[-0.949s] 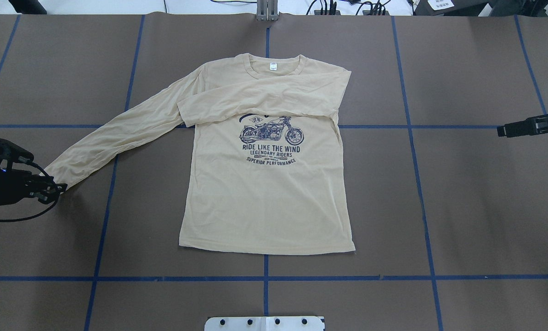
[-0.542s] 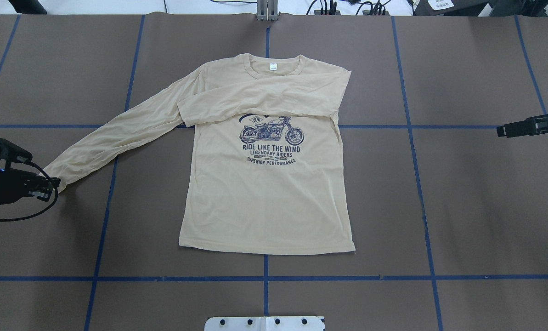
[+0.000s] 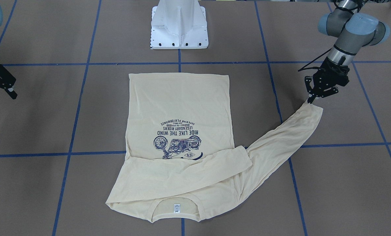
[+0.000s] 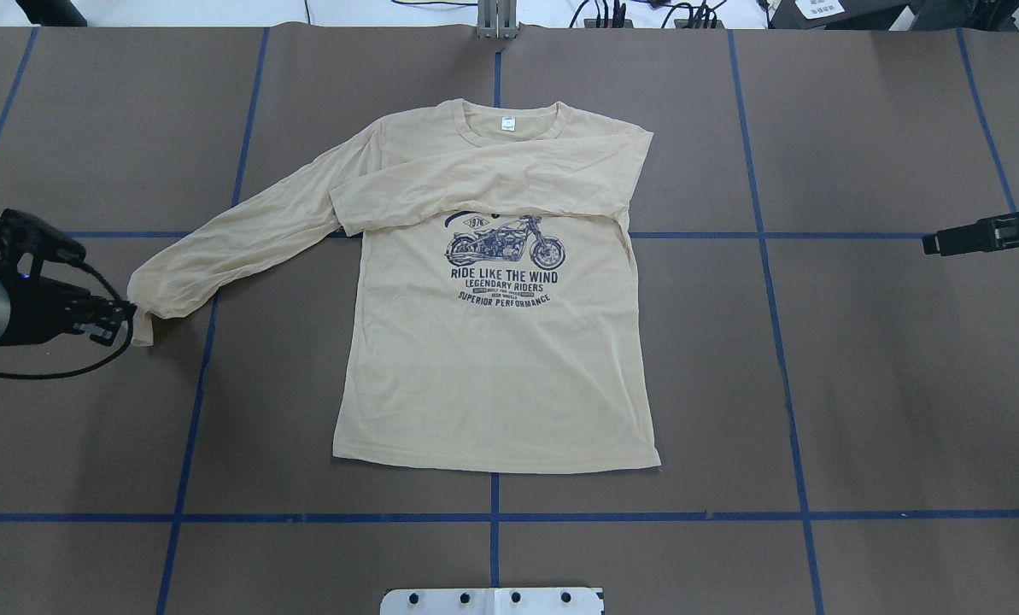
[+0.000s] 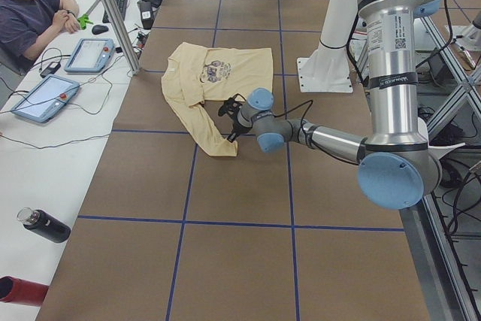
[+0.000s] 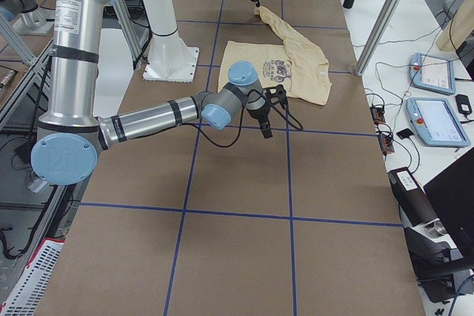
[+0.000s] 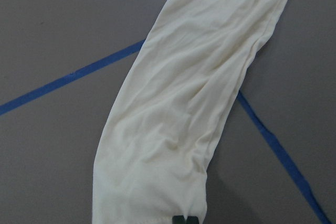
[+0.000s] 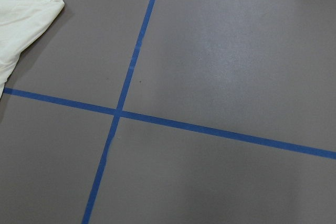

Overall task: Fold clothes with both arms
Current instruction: 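Grasp the cuff of the other sleeve with the left gripper, then carry the sleeve with the left gripper across the shirt chest, then release the sleeve and move both grippers to the shirt hem corners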

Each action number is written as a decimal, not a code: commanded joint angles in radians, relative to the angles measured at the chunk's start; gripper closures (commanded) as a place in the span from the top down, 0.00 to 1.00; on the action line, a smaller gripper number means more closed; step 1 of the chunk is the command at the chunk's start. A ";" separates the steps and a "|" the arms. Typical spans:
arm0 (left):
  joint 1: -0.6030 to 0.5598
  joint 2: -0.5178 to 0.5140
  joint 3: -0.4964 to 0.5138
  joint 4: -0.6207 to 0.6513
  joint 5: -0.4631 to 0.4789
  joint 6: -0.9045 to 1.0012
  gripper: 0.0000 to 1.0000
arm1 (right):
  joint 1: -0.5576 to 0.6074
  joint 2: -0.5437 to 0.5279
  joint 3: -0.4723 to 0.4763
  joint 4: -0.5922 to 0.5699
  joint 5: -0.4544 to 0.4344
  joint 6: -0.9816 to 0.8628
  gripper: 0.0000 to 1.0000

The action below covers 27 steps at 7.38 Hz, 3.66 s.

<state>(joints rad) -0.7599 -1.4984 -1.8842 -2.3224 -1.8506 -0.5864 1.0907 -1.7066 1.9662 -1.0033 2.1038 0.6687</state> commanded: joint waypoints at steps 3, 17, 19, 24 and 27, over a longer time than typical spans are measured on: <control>-0.030 -0.594 -0.029 0.667 0.004 0.020 0.00 | 0.000 0.002 0.000 0.000 -0.001 0.002 1.00; 0.114 -1.307 0.809 0.507 0.044 -0.445 1.00 | -0.062 0.096 0.013 -0.011 -0.016 0.209 1.00; 0.114 -0.956 0.429 0.511 0.036 -0.344 1.00 | -0.171 0.116 0.045 -0.014 -0.108 0.312 1.00; 0.247 -0.297 -0.145 0.432 0.142 -0.464 1.00 | -0.694 0.202 0.211 -0.296 -0.588 0.767 1.00; 0.457 -0.226 -0.135 0.328 0.258 -0.813 0.99 | -0.834 0.211 0.211 -0.339 -0.697 0.909 0.98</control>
<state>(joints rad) -0.3825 -1.7450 -2.0198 -1.9727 -1.6212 -1.2513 0.3048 -1.5012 2.1762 -1.3135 1.4409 1.5138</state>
